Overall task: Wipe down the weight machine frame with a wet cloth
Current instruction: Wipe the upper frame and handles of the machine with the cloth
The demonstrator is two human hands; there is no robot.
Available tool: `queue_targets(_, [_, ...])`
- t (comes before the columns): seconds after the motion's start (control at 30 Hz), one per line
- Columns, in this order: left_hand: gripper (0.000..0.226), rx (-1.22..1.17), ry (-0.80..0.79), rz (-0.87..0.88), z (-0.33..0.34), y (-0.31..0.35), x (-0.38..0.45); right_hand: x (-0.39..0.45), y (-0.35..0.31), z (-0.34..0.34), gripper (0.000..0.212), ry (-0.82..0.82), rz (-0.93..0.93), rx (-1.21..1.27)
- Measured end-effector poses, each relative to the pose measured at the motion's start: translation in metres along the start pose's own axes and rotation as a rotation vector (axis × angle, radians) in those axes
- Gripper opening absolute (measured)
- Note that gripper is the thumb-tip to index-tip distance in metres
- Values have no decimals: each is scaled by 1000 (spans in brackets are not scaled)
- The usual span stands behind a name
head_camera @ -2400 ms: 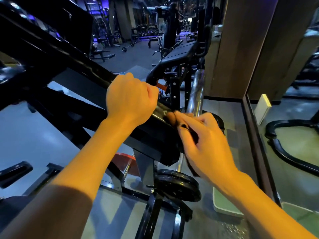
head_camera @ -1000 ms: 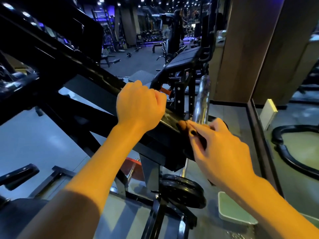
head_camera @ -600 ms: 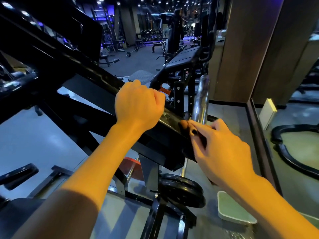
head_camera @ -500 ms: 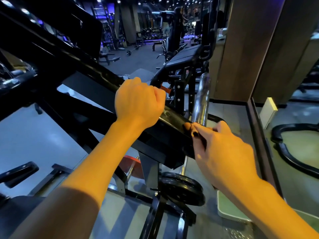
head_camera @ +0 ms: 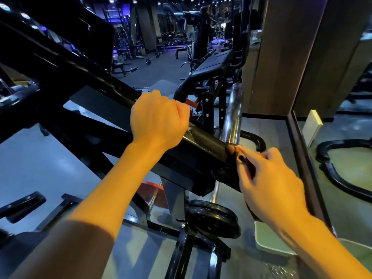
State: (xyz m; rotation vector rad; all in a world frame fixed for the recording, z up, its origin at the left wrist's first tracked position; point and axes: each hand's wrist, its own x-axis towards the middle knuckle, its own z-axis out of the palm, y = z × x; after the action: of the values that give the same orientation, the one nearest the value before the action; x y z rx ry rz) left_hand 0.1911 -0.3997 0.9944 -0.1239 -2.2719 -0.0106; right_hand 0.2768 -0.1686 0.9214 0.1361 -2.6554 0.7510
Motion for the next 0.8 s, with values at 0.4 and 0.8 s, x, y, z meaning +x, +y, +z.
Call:
queue_targets(0.4, [53,3,42,42,-5,1,0,-16,26,7,38,79,-59,21])
queue_targets(0.8, [54,8,9,44,-5,0,0,8,-12,24,52,173,-284,43])
